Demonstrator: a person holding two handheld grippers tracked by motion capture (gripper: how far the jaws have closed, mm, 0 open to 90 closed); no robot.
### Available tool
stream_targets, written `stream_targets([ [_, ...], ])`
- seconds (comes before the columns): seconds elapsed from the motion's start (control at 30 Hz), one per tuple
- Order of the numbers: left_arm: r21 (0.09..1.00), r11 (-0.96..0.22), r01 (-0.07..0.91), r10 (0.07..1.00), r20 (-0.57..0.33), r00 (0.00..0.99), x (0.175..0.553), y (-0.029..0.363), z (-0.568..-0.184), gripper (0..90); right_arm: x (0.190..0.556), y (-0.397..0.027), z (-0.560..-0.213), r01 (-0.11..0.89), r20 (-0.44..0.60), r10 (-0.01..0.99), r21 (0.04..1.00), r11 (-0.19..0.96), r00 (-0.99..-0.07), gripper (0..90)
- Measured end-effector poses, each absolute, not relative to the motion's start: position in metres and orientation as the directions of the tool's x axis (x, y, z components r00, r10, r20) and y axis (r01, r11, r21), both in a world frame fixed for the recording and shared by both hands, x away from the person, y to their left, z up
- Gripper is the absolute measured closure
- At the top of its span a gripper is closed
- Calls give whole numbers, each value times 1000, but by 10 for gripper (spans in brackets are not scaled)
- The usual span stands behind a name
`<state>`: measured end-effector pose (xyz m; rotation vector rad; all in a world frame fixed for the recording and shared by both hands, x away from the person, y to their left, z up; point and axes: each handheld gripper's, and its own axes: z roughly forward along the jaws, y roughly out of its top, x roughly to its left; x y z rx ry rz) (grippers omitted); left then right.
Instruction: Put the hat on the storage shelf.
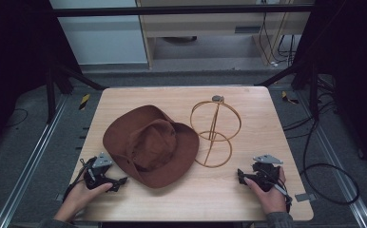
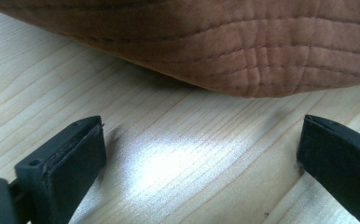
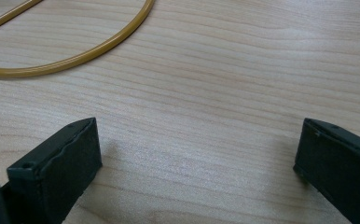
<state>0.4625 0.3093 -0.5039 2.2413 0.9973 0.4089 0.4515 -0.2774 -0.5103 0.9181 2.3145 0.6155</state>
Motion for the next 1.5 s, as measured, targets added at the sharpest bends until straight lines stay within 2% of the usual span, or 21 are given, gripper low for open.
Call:
stream_targets([
  [0.33, 650, -523, 552, 738, 21, 675, 461, 308, -502, 1, 452, -277, -510, 461, -335, 724, 594, 659, -603, 4],
  [0.47, 647, -532, 547, 728, 20, 685, 458, 309, -499, 34, 452, -277, -510, 461, -335, 724, 594, 659, -603, 4],
  [0.83, 702, -501, 505, 704, -8, 710, 445, 319, -483, 94, 452, -277, -510, 461, -334, 724, 594, 659, -604, 4],
  [1.17, 793, -407, 454, 713, -35, 701, 437, 337, -449, 80, 452, -277, -510, 461, -335, 724, 594, 659, -604, 5],
  [1.27, 782, -438, 443, 721, 12, 693, 444, 329, -432, 82, 452, -277, -510, 461, -334, 724, 594, 659, -604, 5],
  [1.5, 706, -566, 424, 661, 81, 746, 478, 295, -395, 69, 452, -277, -510, 460, -335, 723, 594, 660, -604, 4],
])
